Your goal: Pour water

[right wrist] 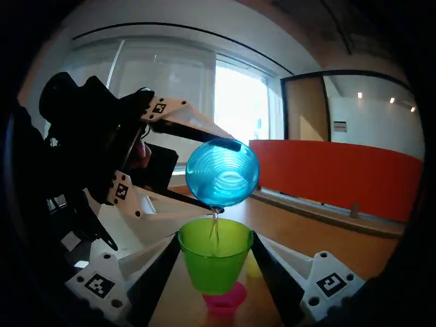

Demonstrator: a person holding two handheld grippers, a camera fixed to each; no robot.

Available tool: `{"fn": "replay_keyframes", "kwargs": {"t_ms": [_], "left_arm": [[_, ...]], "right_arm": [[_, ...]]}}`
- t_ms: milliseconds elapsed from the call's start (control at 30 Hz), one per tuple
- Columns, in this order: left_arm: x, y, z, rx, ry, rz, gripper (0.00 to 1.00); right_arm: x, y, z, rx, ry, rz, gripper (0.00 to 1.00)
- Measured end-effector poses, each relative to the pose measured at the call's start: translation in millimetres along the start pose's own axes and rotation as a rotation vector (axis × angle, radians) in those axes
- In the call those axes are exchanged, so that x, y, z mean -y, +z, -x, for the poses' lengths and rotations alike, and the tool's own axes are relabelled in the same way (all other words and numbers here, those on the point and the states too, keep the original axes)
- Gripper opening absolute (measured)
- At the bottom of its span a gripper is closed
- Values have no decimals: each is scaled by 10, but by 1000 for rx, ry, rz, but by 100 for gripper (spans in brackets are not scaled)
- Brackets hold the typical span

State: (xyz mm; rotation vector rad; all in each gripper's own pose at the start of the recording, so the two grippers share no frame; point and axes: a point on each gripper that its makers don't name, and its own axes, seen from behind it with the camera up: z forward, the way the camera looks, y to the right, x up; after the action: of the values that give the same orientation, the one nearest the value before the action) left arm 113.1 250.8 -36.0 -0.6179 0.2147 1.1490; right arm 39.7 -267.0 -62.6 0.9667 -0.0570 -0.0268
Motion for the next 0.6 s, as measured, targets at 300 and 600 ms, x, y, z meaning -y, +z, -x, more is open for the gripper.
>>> {"fn": "replay_keyframes", "kwargs": {"t_ms": [300,600], "left_arm": [[31,-14,2,6,29,-6,85],[24,-4,-18,6,53,-10,85]], "right_arm": [[4,-1,-9,-1,-7,3,94],[-7,-8,-15,-2,-7,7,94]]}}
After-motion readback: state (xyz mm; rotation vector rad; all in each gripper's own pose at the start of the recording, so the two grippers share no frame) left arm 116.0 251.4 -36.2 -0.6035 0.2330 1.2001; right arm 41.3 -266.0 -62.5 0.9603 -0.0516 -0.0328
